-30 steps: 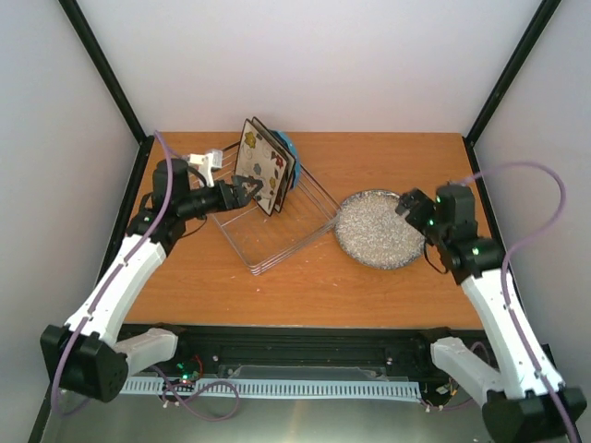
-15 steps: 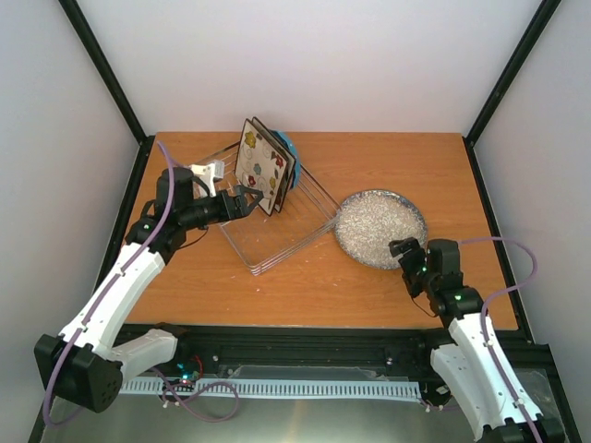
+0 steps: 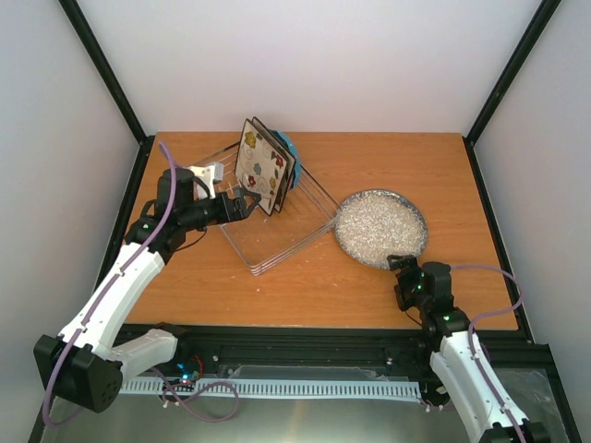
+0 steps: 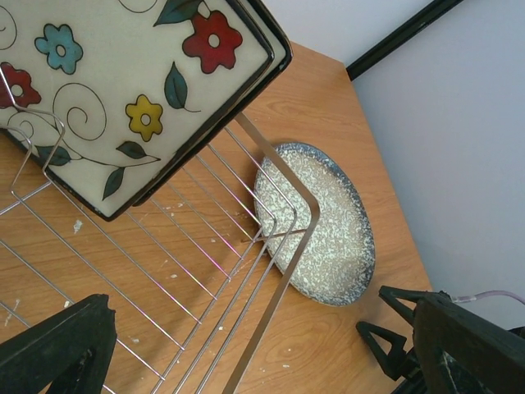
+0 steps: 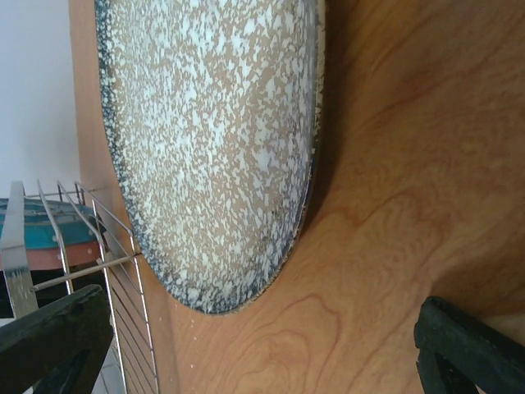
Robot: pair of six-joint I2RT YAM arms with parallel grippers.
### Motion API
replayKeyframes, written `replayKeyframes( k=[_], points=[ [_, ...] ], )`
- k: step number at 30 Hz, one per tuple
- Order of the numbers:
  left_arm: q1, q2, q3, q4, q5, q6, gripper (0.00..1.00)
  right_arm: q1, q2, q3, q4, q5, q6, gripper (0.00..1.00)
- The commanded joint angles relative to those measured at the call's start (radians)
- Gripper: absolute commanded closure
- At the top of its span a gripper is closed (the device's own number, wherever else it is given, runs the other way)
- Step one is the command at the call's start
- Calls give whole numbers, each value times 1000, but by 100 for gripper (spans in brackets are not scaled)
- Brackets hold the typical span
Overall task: Load the plates into the dish rack
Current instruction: Pick up the plate at the center of the board.
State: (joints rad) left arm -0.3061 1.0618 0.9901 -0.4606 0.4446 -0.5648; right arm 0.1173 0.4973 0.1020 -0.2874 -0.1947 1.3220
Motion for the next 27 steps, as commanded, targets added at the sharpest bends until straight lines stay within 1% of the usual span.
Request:
replayKeyframes(
  k=[1, 6, 11, 14, 19, 27],
  points=[
    [-10, 11, 32, -5, -10, 32, 0, -10, -19, -93, 147, 30, 80, 0],
    [-9, 47, 61, -3, -12, 44, 0, -10, 10, -154, 228, 49, 115, 0],
    [-10, 80, 81, 4, -9, 48, 0, -10, 83, -137, 248, 76, 106, 0],
    [-10, 90, 88, 9, -12, 48, 0, -10, 149, -96, 243, 102, 99, 0],
    [-8, 99, 98, 7, -20, 57, 0, -10, 296, -42, 315, 127, 91, 1],
    [3, 109, 123, -20, -42, 91, 0, -10, 603, 6, 519, 93, 85, 1]
  ],
)
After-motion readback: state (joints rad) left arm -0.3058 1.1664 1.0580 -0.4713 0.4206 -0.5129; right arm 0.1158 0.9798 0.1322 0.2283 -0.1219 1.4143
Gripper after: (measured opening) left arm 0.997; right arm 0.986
